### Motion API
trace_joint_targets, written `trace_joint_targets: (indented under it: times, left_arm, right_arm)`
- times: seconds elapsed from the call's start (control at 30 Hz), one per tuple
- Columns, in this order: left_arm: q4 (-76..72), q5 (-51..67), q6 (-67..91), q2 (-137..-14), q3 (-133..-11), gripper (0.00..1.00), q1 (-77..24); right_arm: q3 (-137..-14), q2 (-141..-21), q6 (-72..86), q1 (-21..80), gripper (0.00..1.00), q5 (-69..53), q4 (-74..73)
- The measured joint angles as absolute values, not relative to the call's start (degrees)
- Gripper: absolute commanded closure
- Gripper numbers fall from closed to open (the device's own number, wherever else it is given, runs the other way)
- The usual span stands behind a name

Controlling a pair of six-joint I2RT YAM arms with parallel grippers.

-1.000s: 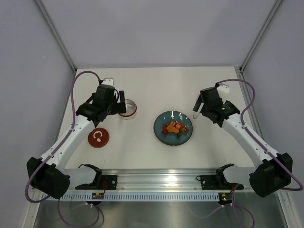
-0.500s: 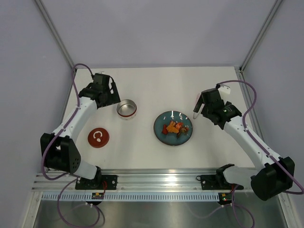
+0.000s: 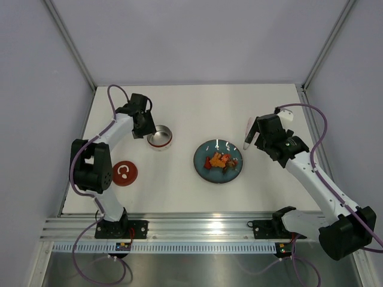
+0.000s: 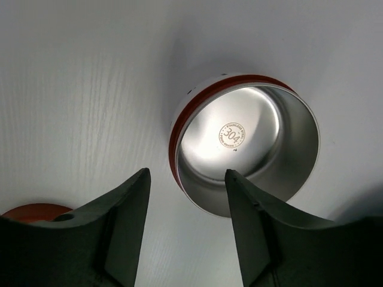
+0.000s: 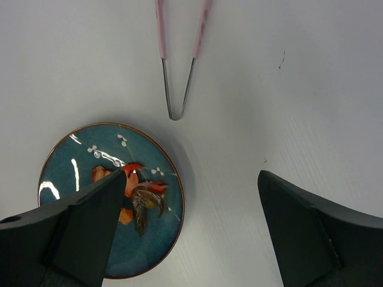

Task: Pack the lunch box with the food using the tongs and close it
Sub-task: Pick up the packing box from the center of the board, then place the packing box at the center of the board.

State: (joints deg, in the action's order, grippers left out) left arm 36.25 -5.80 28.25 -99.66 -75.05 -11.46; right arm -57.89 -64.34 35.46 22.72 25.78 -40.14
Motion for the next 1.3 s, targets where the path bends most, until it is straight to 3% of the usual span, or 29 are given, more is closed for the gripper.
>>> trace_joint_targets:
  times: [0.23,0.47,0.5,0.83,1.3]
  left_arm:
    - [35.5,-6.0,28.6,-103.3,-75.2,0.64,-11.4]
    - [34.2,-5.6,28.6,-105.6,-75.2,0.92,-11.5]
    - [34.1,-5.6,28.6,-105.6,-75.2,1.0,-11.5]
    - [36.7,-4.9,27.9,-105.9,-80.9,1.0,-15.0]
    - [40.6,-5.1,28.4,-119.2,-106.2,1.0,-25.9]
  right_arm:
    - [-56.9,-63.5,35.8,22.7,0.0,25.5,-40.1]
    - [-56.9,-63.5,35.9,22.7,0.01,25.4,-40.2]
    - [-56.9,-63.5,35.9,22.7,0.01,25.4,-40.2]
    - [-56.9,-63.4,36.9,22.7,0.01,25.3,-40.2]
    - [-56.2,-61.6,38.9,22.7,0.01,24.3,-41.1]
